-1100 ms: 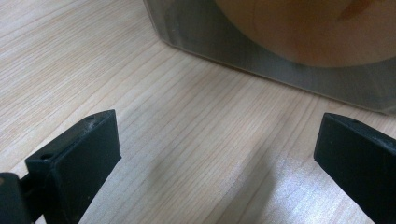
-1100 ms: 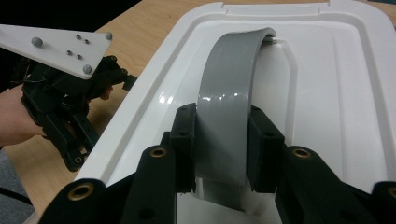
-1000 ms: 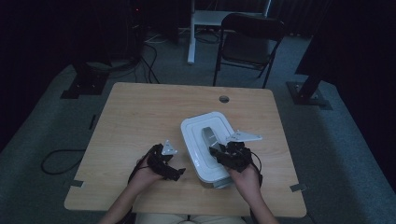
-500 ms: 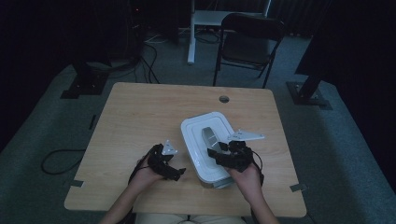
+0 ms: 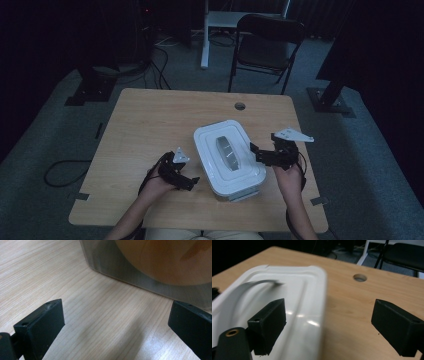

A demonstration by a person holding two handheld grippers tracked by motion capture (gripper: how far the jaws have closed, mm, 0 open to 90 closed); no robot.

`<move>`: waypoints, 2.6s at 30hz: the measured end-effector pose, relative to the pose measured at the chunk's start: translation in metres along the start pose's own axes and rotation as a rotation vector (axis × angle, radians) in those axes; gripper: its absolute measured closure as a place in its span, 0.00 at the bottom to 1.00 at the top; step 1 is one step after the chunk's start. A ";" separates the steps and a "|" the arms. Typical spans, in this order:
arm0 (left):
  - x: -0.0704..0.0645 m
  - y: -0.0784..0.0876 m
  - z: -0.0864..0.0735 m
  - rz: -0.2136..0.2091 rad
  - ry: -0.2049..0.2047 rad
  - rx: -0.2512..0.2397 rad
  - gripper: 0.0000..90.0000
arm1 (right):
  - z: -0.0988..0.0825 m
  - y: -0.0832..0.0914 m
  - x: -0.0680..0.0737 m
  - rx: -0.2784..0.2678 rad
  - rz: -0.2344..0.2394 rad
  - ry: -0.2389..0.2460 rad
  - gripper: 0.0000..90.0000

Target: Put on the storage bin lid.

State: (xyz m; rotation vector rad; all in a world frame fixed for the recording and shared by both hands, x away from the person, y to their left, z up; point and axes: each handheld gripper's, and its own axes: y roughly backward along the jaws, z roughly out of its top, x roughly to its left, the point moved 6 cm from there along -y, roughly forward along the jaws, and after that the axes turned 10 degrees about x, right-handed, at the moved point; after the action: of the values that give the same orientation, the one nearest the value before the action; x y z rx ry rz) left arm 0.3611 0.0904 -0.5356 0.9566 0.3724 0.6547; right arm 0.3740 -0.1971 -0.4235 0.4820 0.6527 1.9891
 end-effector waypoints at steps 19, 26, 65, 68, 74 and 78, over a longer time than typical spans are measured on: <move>0.002 -0.011 0.012 -0.012 0.003 -0.005 0.01 | -0.076 -0.059 -0.049 0.090 -0.090 -0.074 0.13; 0.001 -0.013 0.020 0.006 -0.003 -0.009 0.01 | -0.087 -0.064 -0.035 0.085 -0.060 -0.051 0.15; 0.034 0.017 0.005 0.030 0.039 -0.128 0.01 | -0.097 -0.060 0.001 0.078 0.038 -0.030 0.13; 0.034 0.019 -0.001 0.025 0.039 -0.126 0.01 | -0.099 -0.059 -0.003 0.075 0.031 -0.042 0.13; 0.040 0.023 -0.012 0.033 0.062 -0.124 0.01 | -0.103 -0.056 -0.012 0.083 -0.016 -0.042 0.13; 0.044 0.024 -0.019 0.045 0.069 -0.114 0.01 | -0.105 -0.051 -0.020 0.075 -0.027 -0.042 0.13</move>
State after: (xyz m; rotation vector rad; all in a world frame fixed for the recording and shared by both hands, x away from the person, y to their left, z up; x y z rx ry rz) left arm 0.3753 0.1415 -0.5254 0.8368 0.3716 0.7439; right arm 0.3571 -0.2196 -0.5387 0.5561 0.7062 1.9287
